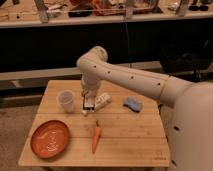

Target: Place the eraser in the ceramic cup

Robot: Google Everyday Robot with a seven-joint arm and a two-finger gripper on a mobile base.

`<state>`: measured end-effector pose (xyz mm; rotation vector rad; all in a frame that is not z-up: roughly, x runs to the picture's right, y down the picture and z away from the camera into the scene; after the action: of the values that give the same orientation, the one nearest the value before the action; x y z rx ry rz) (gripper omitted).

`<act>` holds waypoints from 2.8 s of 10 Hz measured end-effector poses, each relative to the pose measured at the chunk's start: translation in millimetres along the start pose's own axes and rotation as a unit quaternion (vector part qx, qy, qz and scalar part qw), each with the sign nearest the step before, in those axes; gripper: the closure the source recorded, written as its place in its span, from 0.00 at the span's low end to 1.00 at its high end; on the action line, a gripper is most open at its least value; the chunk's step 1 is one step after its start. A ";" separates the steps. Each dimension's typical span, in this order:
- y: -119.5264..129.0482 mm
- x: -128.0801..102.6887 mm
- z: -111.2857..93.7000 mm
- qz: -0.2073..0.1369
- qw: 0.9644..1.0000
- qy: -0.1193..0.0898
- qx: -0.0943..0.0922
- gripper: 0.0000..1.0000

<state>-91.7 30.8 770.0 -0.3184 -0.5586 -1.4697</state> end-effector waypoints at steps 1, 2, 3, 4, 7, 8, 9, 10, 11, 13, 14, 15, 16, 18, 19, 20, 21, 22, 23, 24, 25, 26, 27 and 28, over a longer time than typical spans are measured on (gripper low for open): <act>-12.7 5.4 1.8 -0.003 1.000 0.000 0.001 0.99; -19.7 13.1 2.7 -0.004 1.000 0.001 0.002 0.99; -25.3 20.1 3.7 -0.005 1.000 0.003 0.002 0.99; -29.8 21.4 4.5 -0.006 1.000 0.002 0.004 0.99; -55.1 29.7 9.0 -0.022 1.000 -0.004 0.007 0.99; -61.6 32.4 9.2 -0.027 1.000 -0.006 0.011 0.99; -64.7 37.0 9.6 -0.032 0.999 -0.003 0.008 0.99; -70.9 38.1 10.1 -0.037 0.999 -0.005 0.010 0.99; -77.0 39.7 12.9 -0.043 0.999 -0.008 0.010 0.99; -98.6 44.6 18.2 -0.056 0.998 -0.010 0.013 0.99; -106.4 46.3 20.8 -0.062 0.998 -0.012 0.014 0.99; -111.4 48.1 22.0 -0.066 0.998 -0.012 0.015 0.99; -117.5 49.3 24.8 -0.071 0.997 -0.014 0.015 0.99; -125.7 51.0 29.6 -0.076 0.997 -0.016 0.015 0.99; -127.4 49.0 33.4 -0.078 0.997 -0.018 0.015 0.99; -129.1 48.6 34.1 -0.079 0.997 -0.020 0.016 0.99; -131.0 48.9 34.7 -0.080 0.996 -0.021 0.017 0.99; -133.6 48.7 35.1 -0.082 0.996 -0.021 0.017 0.99; -137.4 47.7 36.9 -0.084 0.996 -0.022 0.019 0.97; -138.7 46.5 38.2 -0.086 0.996 -0.023 0.019 0.92; -140.6 45.1 39.5 -0.087 0.996 -0.024 0.020 0.90; -141.9 45.1 39.9 -0.087 0.996 -0.024 0.022 0.90; -143.1 45.6 40.7 -0.087 0.996 -0.024 0.023 0.84; -143.9 46.6 41.9 -0.088 0.996 -0.024 0.023 0.75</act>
<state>-240.2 0.4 811.0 -0.2741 -0.6733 -1.6192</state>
